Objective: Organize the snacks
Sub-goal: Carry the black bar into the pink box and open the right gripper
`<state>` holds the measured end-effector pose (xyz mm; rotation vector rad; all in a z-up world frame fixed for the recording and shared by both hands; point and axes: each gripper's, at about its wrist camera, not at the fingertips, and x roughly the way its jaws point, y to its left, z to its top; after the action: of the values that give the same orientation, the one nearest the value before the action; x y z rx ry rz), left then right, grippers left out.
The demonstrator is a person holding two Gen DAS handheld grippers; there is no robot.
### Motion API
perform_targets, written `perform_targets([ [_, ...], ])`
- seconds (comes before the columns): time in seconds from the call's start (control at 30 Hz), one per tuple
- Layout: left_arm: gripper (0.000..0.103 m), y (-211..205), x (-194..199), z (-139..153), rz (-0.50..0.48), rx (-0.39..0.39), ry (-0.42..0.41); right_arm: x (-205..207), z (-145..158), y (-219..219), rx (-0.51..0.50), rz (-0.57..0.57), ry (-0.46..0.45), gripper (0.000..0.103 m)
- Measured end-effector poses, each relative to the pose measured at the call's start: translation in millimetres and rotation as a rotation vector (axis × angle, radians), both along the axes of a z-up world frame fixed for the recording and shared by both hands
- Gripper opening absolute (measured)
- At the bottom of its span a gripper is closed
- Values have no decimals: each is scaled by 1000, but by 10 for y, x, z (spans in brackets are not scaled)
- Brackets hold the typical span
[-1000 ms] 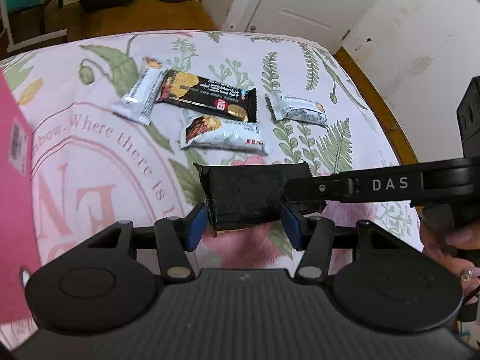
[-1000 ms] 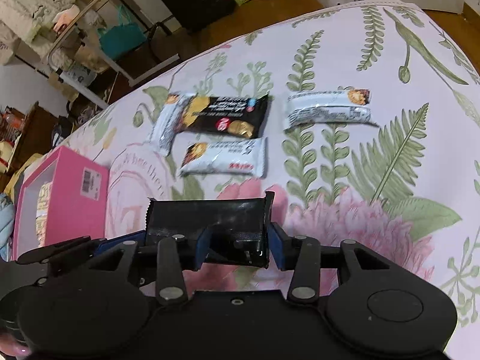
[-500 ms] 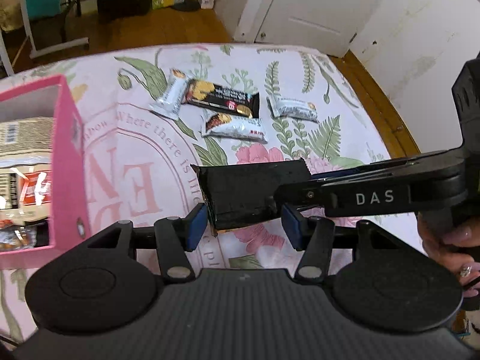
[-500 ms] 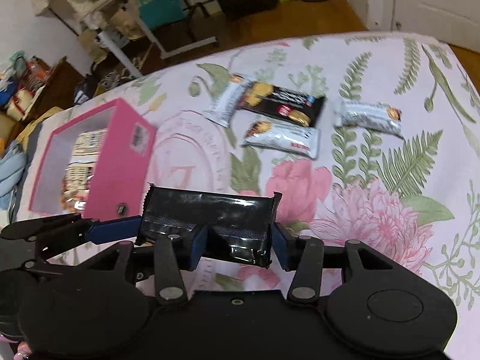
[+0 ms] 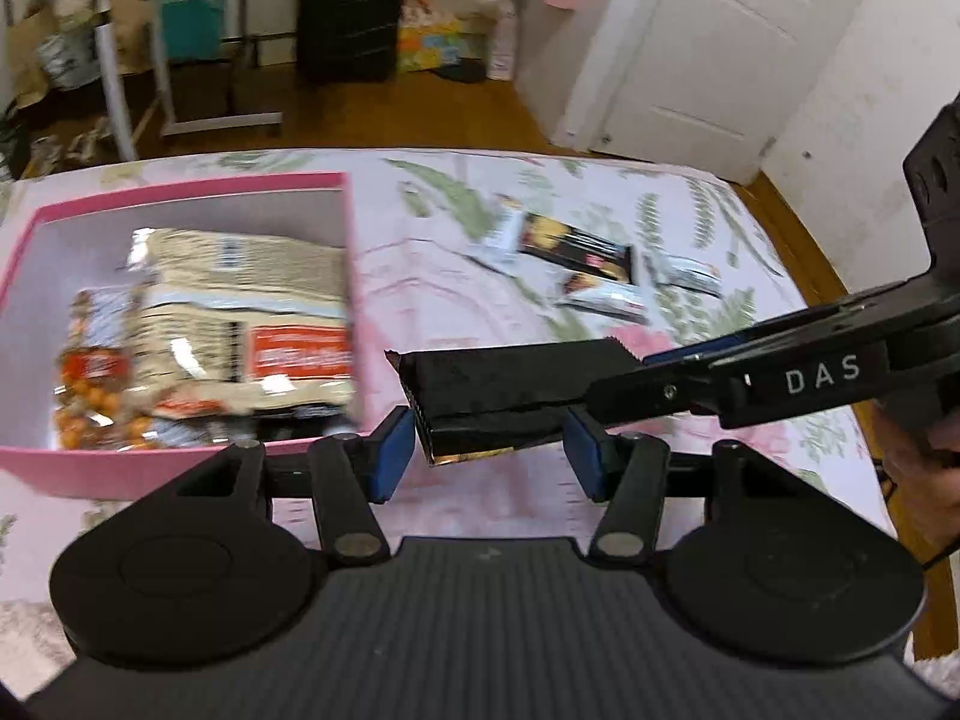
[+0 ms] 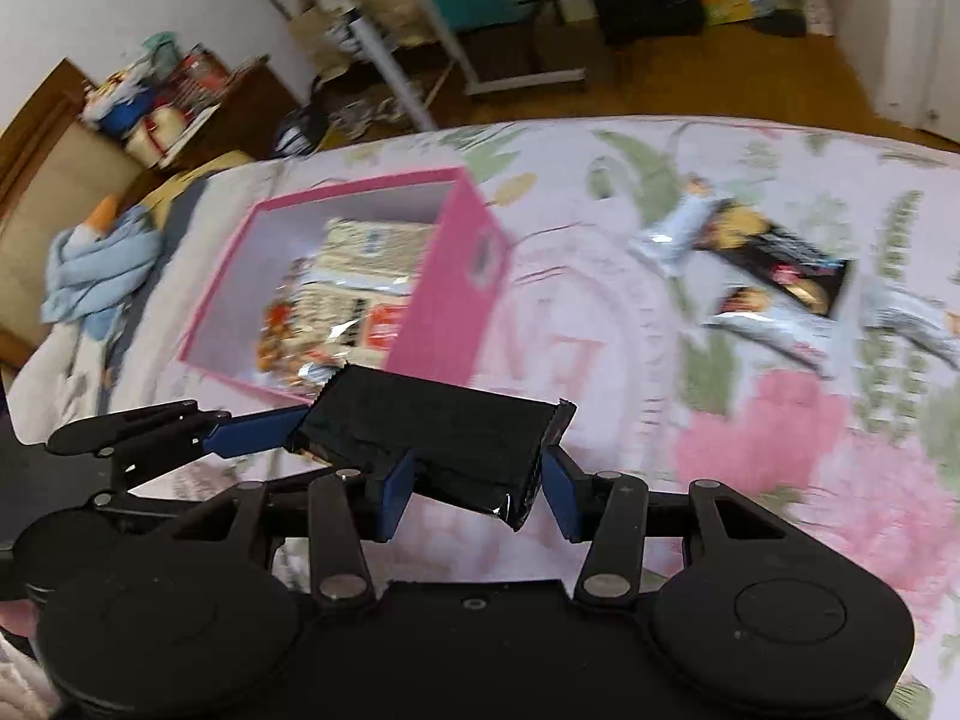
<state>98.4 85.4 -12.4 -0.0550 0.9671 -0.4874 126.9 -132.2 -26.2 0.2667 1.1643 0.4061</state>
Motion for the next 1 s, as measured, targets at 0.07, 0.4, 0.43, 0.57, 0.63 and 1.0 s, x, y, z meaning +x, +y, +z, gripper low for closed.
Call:
perform_targets([
  [0.07,53,199,18,13,36,-9,-6,37,-4,166,13,33,-3,51],
  [0.4,53,1026,166,-31,192,-81,-30,204,8,810,60,158,-90,46],
  [0.43,53,1060,180,-56,204,-80,-25,205,-11,837,63,161,-99,46],
  [0.57,53,1128,210,-130,209,-77,-24,253,-115,943,52,170,-112,46],
  [0.63,53,1133,245,-172,221,-65,-30,297,-154,979,52,176,-125,46],
  [1.0,57,1114,511,-599,293,94,21,463,-369,1241,-60,247,-223,48],
])
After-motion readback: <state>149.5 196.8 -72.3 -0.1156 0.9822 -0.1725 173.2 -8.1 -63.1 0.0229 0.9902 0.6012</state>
